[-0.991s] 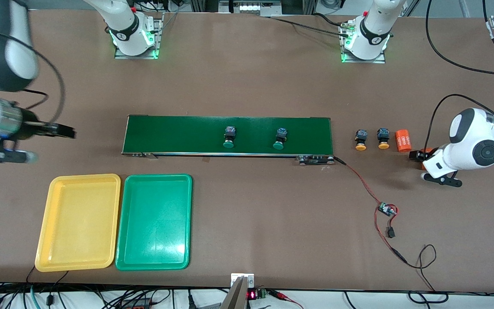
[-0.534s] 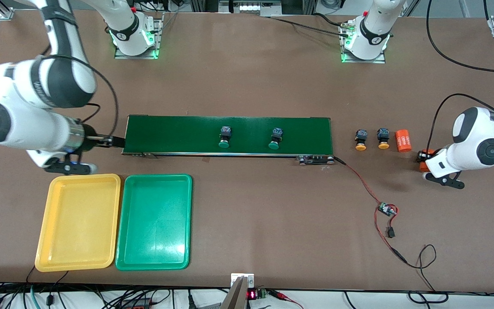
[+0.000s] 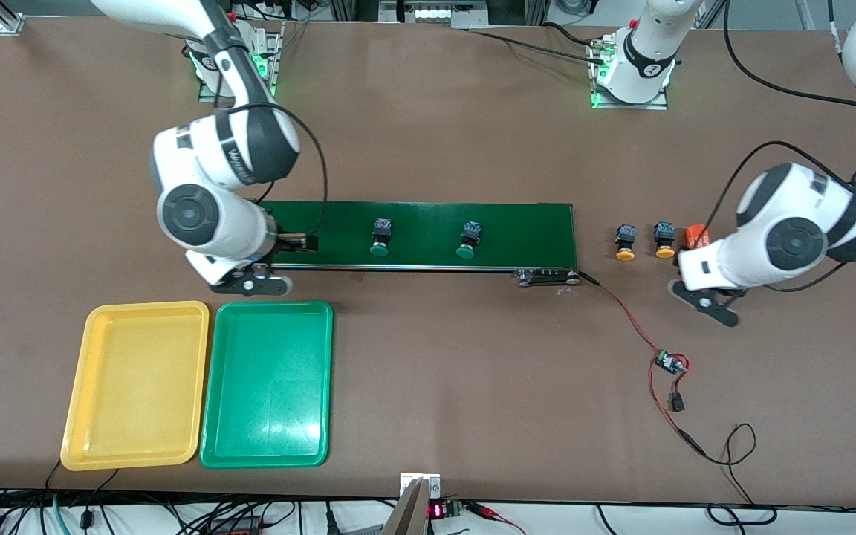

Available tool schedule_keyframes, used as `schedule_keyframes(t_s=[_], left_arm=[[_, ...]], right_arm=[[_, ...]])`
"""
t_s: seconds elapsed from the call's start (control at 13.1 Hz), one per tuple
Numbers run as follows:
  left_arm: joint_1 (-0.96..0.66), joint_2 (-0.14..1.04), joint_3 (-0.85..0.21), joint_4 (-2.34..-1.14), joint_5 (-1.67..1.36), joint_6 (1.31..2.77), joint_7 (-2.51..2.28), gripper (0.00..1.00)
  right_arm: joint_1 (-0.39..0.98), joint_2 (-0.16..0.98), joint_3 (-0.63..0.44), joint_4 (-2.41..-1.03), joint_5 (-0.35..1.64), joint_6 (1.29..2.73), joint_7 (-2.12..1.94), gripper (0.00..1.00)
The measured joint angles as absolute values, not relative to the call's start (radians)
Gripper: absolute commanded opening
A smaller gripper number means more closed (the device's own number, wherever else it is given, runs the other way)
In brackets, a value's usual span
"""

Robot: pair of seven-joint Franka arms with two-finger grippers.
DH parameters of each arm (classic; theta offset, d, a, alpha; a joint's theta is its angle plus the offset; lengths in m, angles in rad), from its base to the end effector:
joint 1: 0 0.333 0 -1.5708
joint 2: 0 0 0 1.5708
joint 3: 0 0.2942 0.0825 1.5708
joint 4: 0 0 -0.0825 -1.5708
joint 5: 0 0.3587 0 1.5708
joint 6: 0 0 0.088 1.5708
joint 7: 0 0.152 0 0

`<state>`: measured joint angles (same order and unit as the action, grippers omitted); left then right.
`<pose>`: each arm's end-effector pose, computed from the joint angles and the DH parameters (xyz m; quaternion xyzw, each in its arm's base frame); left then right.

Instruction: Sort buttons by color to trays

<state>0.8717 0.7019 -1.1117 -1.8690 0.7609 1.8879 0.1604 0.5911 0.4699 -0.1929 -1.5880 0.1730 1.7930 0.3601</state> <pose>0.5669 -0.0363 0.2421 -0.9315 0.3490 0.0973 0.0330 0.5483 0.2650 0.2977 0.9912 -0.0062 -0.1315 0.0127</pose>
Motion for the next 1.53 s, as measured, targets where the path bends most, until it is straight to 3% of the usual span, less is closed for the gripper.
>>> schedule_keyframes(t_s=[0.46, 1.14, 1.22, 1.3, 1.37, 1.45, 1.53], left_arm=[[0.634, 0.727, -1.137, -1.882, 0.736, 1.890, 0.246, 0.22], [0.459, 0.732, -1.136, -1.914, 0.736, 1.921, 0.283, 0.18], [0.445, 0.732, -1.133, -1.920, 0.736, 1.922, 0.283, 0.18], [0.430, 0.733, -1.126, -1.923, 0.737, 1.923, 0.283, 0.18], [0.416, 0.733, -1.118, -1.926, 0.737, 1.927, 0.283, 0.24], [0.404, 0.734, -1.111, -1.927, 0.737, 1.933, 0.283, 0.76], [0.395, 0.734, -1.102, -1.927, 0.738, 1.938, 0.283, 1.00]], right_arm=[[0.684, 0.522, -0.193, -1.588, 0.235, 1.817, 0.483, 1.00], [0.747, 0.602, -0.193, -1.595, 0.235, 1.886, 0.557, 1.00], [0.748, 0.610, -0.193, -1.600, 0.235, 1.899, 0.559, 0.96], [0.748, 0.616, -0.194, -1.611, 0.235, 1.917, 0.560, 0.85], [0.748, 0.621, -0.194, -1.626, 0.236, 1.938, 0.561, 0.72], [0.748, 0.623, -0.196, -1.640, 0.236, 1.951, 0.561, 0.43], [0.748, 0.623, -0.197, -1.649, 0.236, 1.954, 0.561, 0.31]])
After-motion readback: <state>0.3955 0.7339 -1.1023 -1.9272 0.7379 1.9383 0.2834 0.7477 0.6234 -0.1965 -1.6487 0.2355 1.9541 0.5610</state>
